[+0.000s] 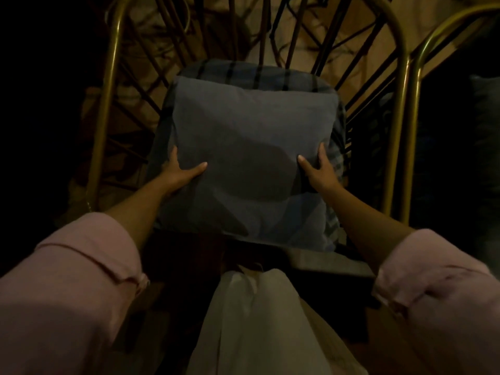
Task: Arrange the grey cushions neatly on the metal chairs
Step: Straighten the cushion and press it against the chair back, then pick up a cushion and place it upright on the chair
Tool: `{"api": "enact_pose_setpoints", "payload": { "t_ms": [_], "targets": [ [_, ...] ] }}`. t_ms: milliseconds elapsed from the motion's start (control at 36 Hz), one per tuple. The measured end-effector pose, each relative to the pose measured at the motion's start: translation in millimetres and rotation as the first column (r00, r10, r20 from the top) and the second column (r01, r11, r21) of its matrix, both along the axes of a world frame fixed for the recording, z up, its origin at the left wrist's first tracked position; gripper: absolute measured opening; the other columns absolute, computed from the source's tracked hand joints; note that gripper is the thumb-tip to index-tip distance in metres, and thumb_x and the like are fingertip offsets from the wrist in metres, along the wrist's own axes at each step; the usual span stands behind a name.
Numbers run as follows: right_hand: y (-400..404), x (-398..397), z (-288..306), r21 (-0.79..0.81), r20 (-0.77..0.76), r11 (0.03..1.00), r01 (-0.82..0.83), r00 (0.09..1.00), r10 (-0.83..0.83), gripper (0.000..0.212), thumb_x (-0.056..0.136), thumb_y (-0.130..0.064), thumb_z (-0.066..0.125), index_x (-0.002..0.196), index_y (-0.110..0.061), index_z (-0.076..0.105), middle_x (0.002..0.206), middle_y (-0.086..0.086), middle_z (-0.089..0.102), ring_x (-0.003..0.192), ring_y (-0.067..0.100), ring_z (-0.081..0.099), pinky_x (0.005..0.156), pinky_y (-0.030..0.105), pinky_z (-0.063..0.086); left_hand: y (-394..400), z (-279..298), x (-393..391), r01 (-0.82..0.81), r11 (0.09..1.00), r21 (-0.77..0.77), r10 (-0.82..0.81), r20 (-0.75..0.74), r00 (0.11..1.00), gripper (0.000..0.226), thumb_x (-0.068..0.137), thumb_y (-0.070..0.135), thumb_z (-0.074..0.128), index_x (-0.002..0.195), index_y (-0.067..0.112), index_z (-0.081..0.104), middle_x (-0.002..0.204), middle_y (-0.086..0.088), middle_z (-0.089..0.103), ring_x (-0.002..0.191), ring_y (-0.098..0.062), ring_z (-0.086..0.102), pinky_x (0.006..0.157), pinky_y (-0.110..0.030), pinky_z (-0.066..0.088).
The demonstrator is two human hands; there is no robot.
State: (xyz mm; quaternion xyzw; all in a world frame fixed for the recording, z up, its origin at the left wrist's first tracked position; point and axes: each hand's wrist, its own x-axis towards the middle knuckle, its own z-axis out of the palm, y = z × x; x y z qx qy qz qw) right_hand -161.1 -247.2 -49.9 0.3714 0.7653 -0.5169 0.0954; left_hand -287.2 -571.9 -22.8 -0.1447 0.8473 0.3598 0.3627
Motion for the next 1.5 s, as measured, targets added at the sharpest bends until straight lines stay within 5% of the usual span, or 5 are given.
{"api": "enact_pose_setpoints", "payload": {
  "t_ms": [83,389,861,1222,1500],
  "targets": [
    [-4,7,2,0.028,0.086,0.998,-0.050,0.995,0.048,0.101,0.079,-0.071,0.055,0.156,-0.029,0.005,0.164,0.011,0.014,0.147,0.037,0.021,0.118,0.053,0.025,-11,-10,10,0.001,0.999,-0.036,0.002,0.068,0.998,0.169,0.016,0.087,0.073,0.155,0.032,-0.005,0.164,-0.011,0.018,0.147,-0.032,0.028,0.119,-0.048,0.029],
    [21,31,104,0.164,-0.005,0.986,0.021,1.000,-0.020,0.083,0.090,-0.031,0.068,0.154,-0.010,0.020,0.156,0.013,0.033,0.142,0.033,0.034,0.114,0.044,0.033,89,32,1,0.029,0.990,0.136,-0.024,-0.039,0.999,0.146,0.030,0.084,0.076,0.151,0.023,0.023,0.154,-0.008,0.041,0.136,-0.030,0.047,0.109,-0.048,0.044],
    [210,186,202,0.439,-0.123,0.722,0.535,0.831,-0.542,0.075,0.090,-0.036,0.066,0.151,-0.013,0.028,0.154,0.014,0.035,0.141,0.034,0.033,0.116,0.046,0.028,399,163,72,0.607,0.705,0.368,-0.635,-0.056,0.771,0.013,0.099,0.029,0.053,0.106,0.017,0.054,0.095,-0.004,0.056,0.078,-0.017,0.057,0.060,-0.023,0.045],
    [362,281,188,0.339,0.007,0.698,0.630,0.741,-0.672,0.064,0.095,-0.040,0.058,0.147,-0.009,0.038,0.152,0.012,0.041,0.136,0.033,0.042,0.112,0.046,0.035,540,130,235,0.194,0.899,0.393,-0.271,0.149,0.951,0.105,0.081,0.049,0.072,0.156,0.011,0.009,0.158,-0.009,0.031,0.142,-0.030,0.038,0.115,-0.042,0.035],
    [479,318,177,0.112,0.197,0.709,0.696,0.684,-0.702,0.088,0.085,-0.062,0.060,0.150,-0.012,0.029,0.155,0.012,0.034,0.135,0.037,0.042,0.109,0.050,0.040,592,107,265,-0.053,0.941,0.335,0.001,0.154,0.988,0.130,0.066,0.053,0.083,0.155,0.026,-0.008,0.161,-0.011,0.021,0.144,-0.036,0.031,0.115,-0.053,0.034]
  ]
}}
